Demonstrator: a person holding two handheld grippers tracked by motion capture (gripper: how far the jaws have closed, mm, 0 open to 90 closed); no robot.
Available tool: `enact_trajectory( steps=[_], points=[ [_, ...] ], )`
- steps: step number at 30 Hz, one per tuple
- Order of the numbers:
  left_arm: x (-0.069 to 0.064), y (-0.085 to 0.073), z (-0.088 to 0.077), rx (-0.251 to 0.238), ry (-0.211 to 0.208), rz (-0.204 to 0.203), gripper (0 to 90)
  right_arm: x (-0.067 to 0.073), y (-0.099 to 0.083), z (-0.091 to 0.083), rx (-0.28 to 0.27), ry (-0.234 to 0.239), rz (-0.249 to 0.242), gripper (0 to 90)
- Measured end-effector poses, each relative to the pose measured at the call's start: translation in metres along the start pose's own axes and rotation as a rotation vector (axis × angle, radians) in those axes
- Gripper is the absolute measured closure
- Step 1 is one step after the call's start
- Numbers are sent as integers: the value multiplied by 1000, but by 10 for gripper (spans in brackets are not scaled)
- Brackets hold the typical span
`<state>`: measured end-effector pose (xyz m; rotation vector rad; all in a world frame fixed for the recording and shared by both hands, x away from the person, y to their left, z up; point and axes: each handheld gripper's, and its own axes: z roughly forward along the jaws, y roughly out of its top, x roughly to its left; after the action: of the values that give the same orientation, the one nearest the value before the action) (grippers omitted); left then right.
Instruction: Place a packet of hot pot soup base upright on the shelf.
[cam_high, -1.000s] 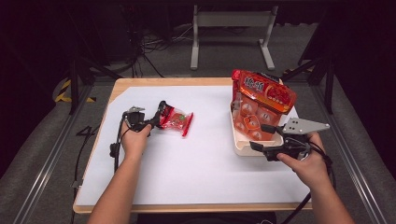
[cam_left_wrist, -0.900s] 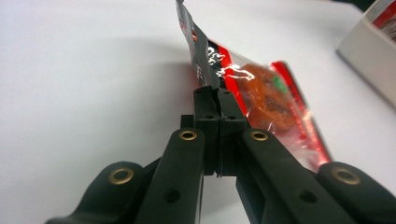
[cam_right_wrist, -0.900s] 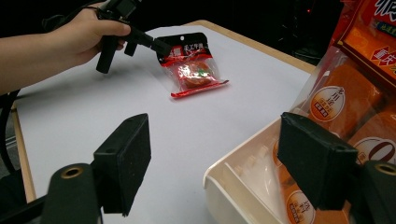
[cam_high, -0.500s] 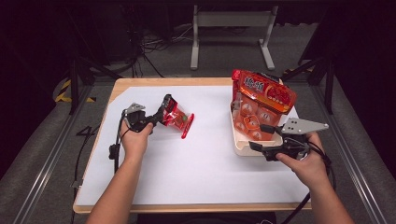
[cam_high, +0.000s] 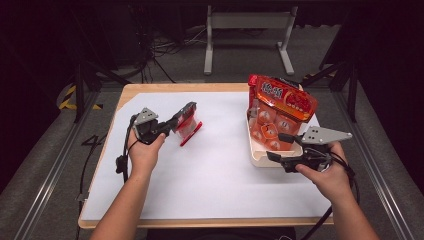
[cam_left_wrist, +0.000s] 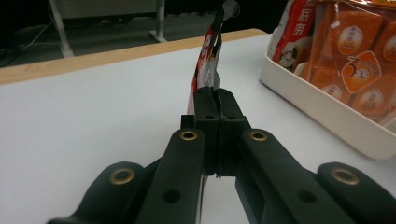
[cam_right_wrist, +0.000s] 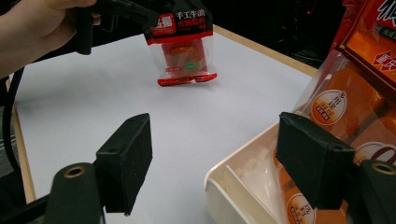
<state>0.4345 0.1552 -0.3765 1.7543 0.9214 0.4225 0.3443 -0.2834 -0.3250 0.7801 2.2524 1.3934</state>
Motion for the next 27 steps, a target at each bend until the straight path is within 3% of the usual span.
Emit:
enact_trajectory(
  steps=[1, 10, 13, 17, 21, 27],
  points=[
    [-4, 2, -3, -6, -11, 24, 900, 0, 0, 0, 1, -2, -3, 281],
    [-29, 14, -20, -43, -103, 95, 900, 1, 2, 1, 1, 2, -9, 287],
    [-40, 19, -25, -28, -130, 135, 900, 2, 2, 2, 1, 5, -15, 289],
    [-53, 22, -30, -8, -173, 156, 900, 3, 3, 2, 0, 12, -18, 295],
    [-62, 27, -34, -14, -208, 175, 900, 4, 4, 2, 1, 24, -29, 306],
    [-79, 35, -39, -12, -264, 247, 900, 6, 8, 2, -4, 48, -37, 324]
  ],
)
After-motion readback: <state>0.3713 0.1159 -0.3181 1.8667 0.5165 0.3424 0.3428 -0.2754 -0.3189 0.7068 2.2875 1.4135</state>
